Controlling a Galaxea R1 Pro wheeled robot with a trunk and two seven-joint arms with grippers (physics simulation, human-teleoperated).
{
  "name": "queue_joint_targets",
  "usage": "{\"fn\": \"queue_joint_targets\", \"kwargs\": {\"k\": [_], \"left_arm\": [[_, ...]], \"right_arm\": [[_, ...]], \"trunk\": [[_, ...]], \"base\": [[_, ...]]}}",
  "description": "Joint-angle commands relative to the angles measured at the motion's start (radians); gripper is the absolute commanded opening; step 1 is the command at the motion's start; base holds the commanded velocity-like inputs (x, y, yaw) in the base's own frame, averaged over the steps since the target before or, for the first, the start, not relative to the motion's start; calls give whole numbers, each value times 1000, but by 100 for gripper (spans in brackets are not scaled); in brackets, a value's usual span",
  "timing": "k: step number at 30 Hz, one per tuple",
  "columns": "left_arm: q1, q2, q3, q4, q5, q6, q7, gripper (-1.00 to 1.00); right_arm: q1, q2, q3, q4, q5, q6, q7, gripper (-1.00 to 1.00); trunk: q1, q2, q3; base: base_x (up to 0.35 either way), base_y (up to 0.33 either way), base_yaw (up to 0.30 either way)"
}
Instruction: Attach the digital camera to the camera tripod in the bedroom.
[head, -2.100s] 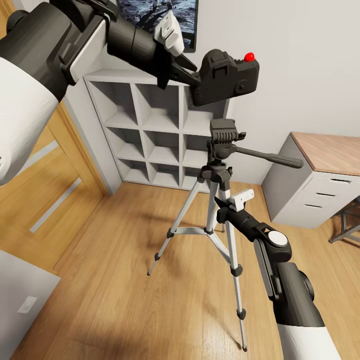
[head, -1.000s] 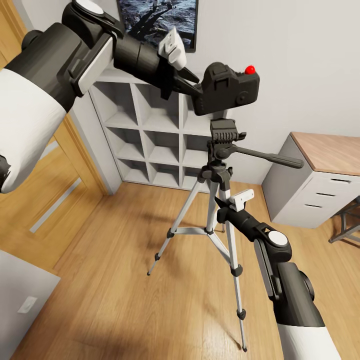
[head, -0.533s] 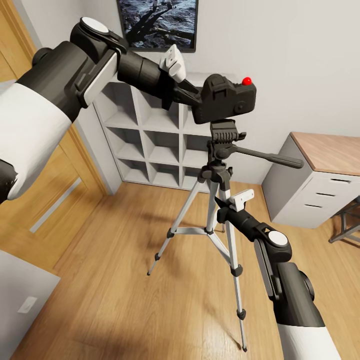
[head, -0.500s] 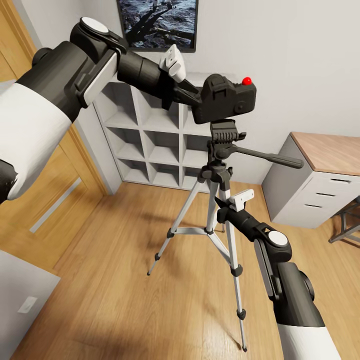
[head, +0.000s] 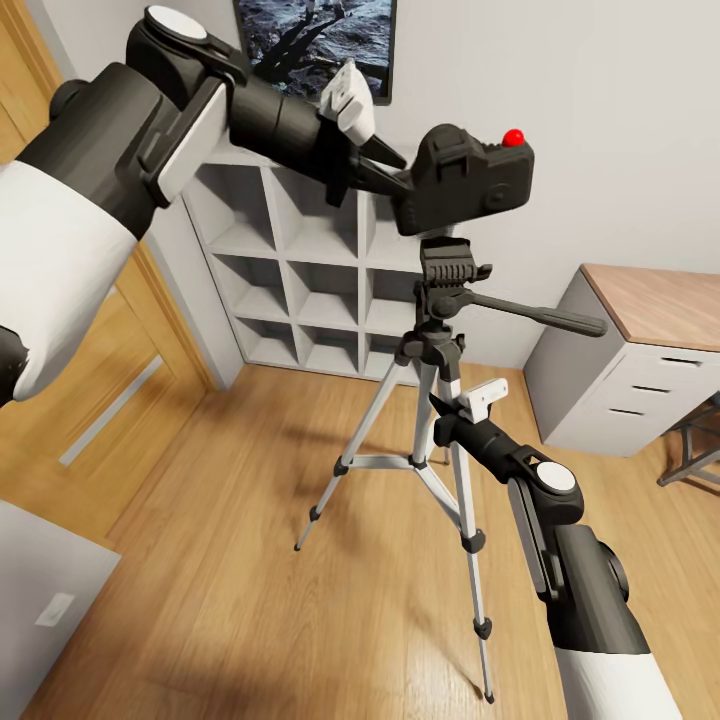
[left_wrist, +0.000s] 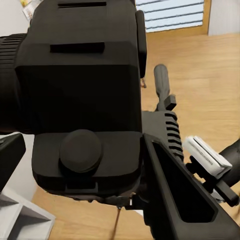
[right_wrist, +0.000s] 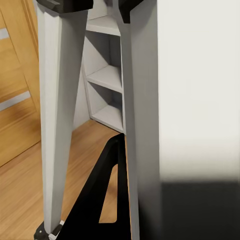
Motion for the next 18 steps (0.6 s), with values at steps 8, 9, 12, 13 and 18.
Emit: {"fn": "queue_joint_targets", "kwargs": {"k": [8,9,12,13,18], "left_arm": [[-2,2,11,-15,9,13,-3,-100],[-2,2,11,-15,9,14,-4,-100],[-2,2,11,-15,8,20,-5,-100],[-2,3,11,-16,8,21,-5,-100],[-2,3,12,-16,8,25,-4,-100]], "right_arm": [[-1,1,-2,-2,96,1,6,-100],[-1,1,-2,-2,96,1,6,-100],[-1,1,-2,-2,96,1,6,-100],[-1,1,-2,-2,96,1,6,-100],[-1,1,-2,-2,96,1,6,-100]], "trunk": [[1,-2,-2],[1,-2,-2],[1,-2,-2],[1,-2,-2],[1,-2,-2]], "base": [[0,0,0],[0,0,0],[0,0,0],[0,0,0],[0,0,0]]}}
